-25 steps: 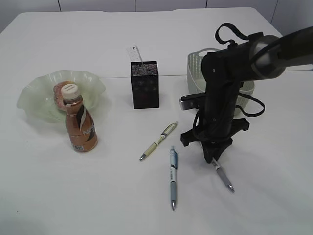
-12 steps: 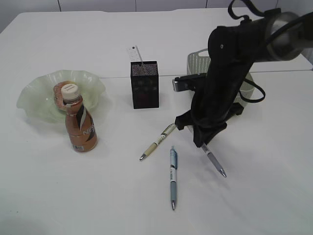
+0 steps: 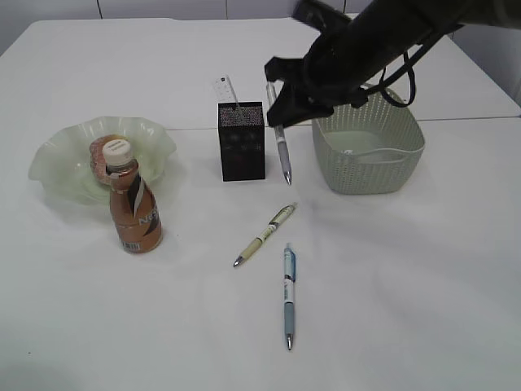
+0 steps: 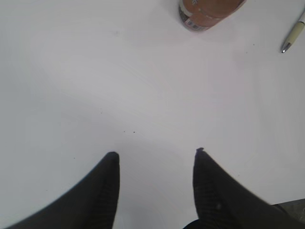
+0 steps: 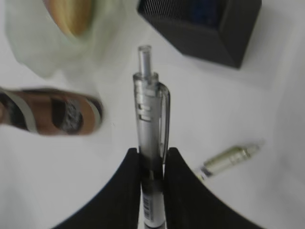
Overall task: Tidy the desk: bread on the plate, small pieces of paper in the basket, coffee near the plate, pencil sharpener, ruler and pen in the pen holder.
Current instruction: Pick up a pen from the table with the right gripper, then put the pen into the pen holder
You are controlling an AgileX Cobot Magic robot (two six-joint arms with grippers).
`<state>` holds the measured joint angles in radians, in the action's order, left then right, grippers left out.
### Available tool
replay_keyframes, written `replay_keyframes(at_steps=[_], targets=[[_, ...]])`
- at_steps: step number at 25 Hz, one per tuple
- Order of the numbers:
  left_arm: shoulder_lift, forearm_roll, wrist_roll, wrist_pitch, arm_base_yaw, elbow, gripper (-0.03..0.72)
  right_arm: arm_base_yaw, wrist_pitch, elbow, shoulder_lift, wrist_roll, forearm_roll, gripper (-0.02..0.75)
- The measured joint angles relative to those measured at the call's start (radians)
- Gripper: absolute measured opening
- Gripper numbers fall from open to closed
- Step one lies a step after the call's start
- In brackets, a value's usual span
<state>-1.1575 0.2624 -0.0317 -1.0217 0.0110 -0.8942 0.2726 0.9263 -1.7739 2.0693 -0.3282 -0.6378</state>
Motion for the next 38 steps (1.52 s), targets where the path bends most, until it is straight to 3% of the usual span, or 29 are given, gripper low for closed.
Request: replay_keyframes(at_steps=[8,24,31,38], targets=[[0.000,-0.002,0.000,0.000,0.000,0.000,0.370,-0.055,-0.208,-0.024,0.017,-0.276,-0.380,0.078],[0.000,-0.006,0.000,-0.004,0.000,0.000,0.370,-0.055,-0.261,-0.204,0.299,-1.073,-1.041,0.078],[0.000,-0.006,0.000,-0.008,0.000,0.000,0.370,-0.055,-0.271,-0.217,0.336,-1.304,-1.116,0.081],[0.000,-0.006,0.000,-0.008,0.000,0.000,0.370,-0.057,-0.271,-0.217,0.365,-1.348,-1.118,0.128]])
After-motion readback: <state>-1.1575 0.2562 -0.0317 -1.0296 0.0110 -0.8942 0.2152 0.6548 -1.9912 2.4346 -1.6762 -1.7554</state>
